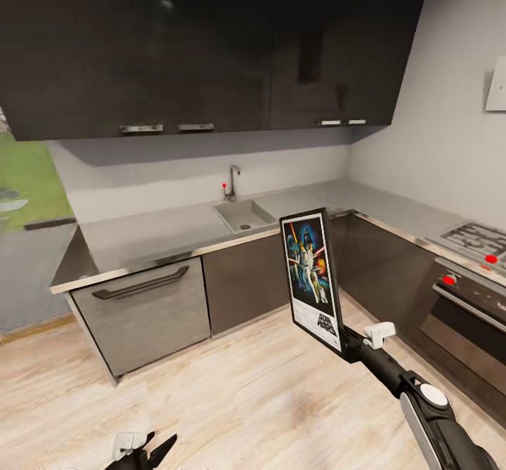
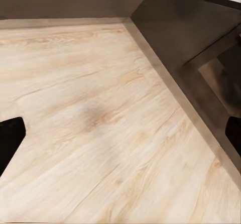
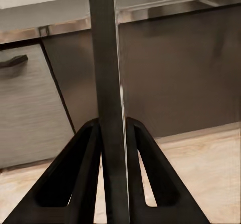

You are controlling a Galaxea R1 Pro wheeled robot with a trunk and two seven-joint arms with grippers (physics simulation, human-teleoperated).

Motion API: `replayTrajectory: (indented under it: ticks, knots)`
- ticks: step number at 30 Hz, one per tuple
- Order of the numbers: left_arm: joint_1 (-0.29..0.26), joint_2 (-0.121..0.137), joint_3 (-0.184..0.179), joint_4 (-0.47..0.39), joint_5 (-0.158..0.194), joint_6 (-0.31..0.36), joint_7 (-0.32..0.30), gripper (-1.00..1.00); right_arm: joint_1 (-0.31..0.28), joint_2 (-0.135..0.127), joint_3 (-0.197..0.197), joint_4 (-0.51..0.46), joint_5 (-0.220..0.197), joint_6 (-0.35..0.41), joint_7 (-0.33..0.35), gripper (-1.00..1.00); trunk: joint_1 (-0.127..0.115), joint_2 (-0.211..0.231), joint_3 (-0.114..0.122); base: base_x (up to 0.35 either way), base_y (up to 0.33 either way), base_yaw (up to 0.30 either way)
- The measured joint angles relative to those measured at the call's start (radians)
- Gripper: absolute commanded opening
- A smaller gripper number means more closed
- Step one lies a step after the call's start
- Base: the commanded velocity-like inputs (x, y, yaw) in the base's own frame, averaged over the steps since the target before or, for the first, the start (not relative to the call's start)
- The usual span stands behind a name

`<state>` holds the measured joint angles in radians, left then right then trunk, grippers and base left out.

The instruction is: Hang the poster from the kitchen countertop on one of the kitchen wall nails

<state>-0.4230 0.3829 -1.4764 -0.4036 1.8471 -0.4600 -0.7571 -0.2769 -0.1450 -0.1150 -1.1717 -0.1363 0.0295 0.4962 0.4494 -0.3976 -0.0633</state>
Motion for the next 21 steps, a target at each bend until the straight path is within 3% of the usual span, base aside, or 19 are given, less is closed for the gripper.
replayTrajectory:
  ticks: [16, 21]
  knots:
    - [0.0, 0.0, 0.0, 0.004, 0.001, 0.0, 0.0, 1.0, 0.0, 0.001, 0.001, 0.0, 0.0, 0.0, 0.0, -1.0, 0.0, 0.0, 0.0, -0.108, 0.291, 0.27]
    - [0.0, 0.0, 0.0, 0.006, 0.002, 0.0, 0.0, 1.0, 0.0, 0.001, 0.001, 0.0, 0.002, 0.0, 0.0, -1.0, 0.0, 0.0, 0.0, -0.048, 0.128, 0.282]
